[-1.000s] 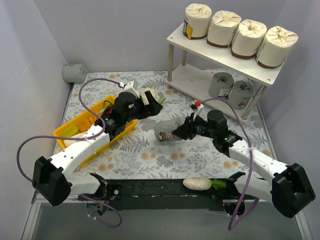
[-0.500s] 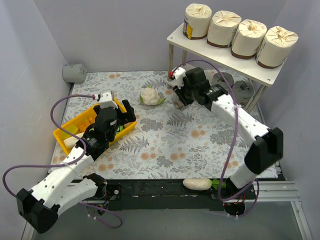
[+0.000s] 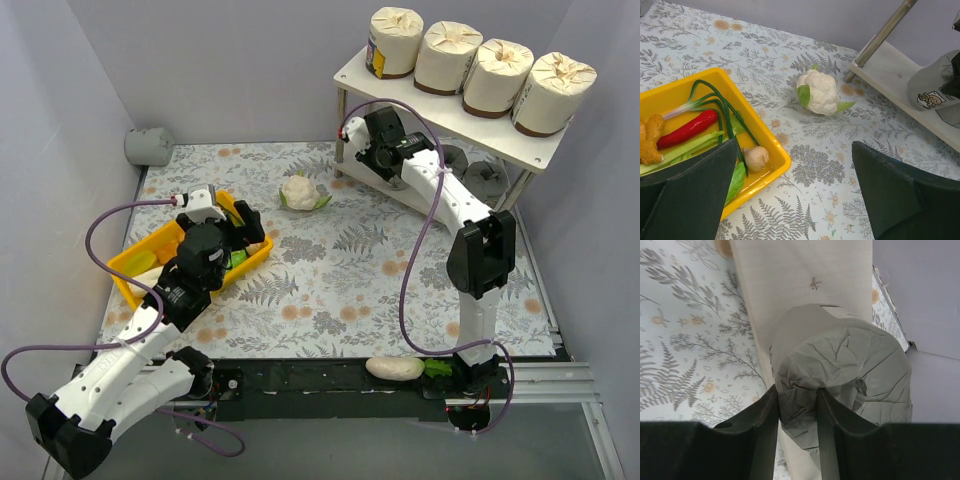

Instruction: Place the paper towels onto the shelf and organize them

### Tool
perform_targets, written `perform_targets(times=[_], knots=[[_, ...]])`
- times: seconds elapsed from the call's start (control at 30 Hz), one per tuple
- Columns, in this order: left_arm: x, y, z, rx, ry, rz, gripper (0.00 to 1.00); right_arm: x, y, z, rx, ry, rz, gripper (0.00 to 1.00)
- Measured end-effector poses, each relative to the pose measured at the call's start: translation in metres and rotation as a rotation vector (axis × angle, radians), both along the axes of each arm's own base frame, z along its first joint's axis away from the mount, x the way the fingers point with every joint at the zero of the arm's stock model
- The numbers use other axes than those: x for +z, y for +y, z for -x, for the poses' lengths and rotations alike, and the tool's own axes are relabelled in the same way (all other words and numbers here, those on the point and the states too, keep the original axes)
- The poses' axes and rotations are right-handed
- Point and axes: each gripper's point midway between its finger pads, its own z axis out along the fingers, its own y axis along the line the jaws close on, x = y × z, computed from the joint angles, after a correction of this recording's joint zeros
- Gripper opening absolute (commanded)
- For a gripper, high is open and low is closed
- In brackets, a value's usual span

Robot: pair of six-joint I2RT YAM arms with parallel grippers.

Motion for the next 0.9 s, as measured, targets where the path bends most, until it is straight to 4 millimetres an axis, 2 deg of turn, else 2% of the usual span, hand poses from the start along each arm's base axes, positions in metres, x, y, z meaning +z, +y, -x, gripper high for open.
perform_targets(times=[0.17,0.4,0.7,0.9], knots=[[-0.002,-0.001,-0.001,-0.002,0.007,-0.005,0.98,-0.01,-0.018,-0.01,-0.021,0.013,0.024,0.39],[-0.006,-0.002,-0.002,0.0,0.017,-0.013,0.98,-0.008,-0.026,-0.021,-0.02,-0.005,0.006,0.48],[-0.006,0.0,-0.003,0.012,0.017,-0.019,0.98,-0.006,-0.028,-0.038,0.002,-0.051,-0.006,0.48],[-0.009,0.001,-0.004,0.019,0.024,-0.03,0.98,-0.006,-0.033,-0.052,-0.013,-0.103,0.045,0.48]])
